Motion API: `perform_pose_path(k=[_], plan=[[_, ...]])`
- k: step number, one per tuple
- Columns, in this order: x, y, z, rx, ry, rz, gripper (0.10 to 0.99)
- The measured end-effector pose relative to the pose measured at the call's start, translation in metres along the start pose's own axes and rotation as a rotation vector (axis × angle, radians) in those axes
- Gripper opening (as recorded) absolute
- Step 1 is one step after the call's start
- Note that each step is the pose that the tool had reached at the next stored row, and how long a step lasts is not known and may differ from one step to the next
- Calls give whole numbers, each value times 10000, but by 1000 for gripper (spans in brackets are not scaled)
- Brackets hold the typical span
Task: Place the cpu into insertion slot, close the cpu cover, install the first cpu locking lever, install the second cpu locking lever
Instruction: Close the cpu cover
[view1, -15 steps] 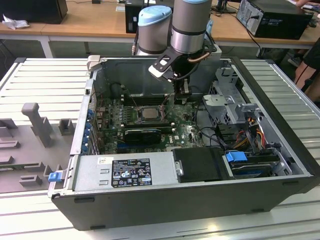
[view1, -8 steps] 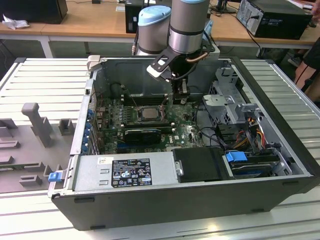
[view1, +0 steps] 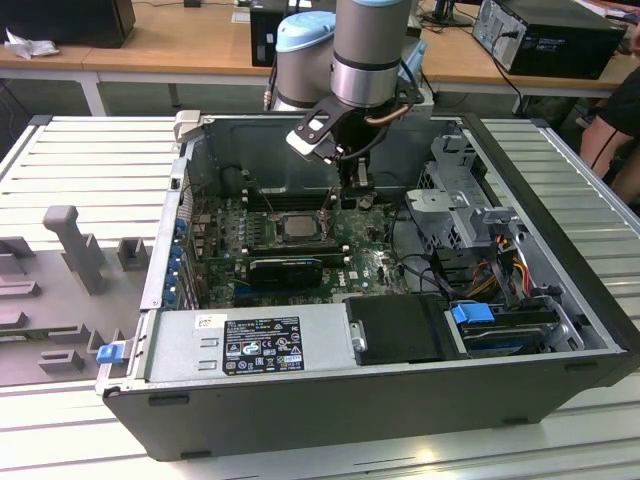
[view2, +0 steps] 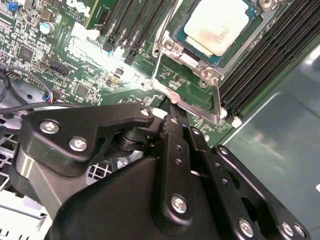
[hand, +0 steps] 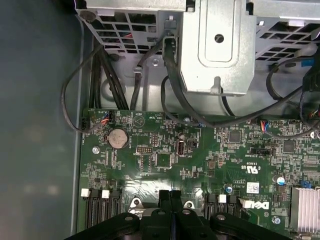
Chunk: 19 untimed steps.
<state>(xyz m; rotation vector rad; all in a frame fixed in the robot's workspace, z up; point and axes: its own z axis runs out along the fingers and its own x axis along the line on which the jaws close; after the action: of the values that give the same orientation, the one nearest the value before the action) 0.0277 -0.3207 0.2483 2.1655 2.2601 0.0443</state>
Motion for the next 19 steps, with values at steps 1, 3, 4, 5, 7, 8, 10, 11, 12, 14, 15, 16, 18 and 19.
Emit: perform_pose_path(k=[1, 3, 4, 5, 7, 8, 10, 11, 12, 14, 15, 16, 18, 19], plan=[[0, -6, 0, 0, 0, 0, 106], [1, -22, -1, 0, -1, 0, 106], [1, -29, -1, 0, 0, 0, 106], [2, -42, -1, 0, 0, 0, 106], [3, -57, -1, 0, 1, -1, 106], [3, -67, -2, 0, 0, -1, 106], [4, -87, -2, 0, 1, 0, 106], [4, -93, -2, 0, 0, -1, 106], [5, -103, -3, 0, 0, 0, 106], [5, -122, -3, 0, 0, 0, 106], [6, -138, -4, 1, 0, 0, 106], [7, -166, -5, 0, 0, -1, 106], [10, -239, -7, 1, 1, 0, 106], [11, -255, -7, -1, -1, 0, 106]])
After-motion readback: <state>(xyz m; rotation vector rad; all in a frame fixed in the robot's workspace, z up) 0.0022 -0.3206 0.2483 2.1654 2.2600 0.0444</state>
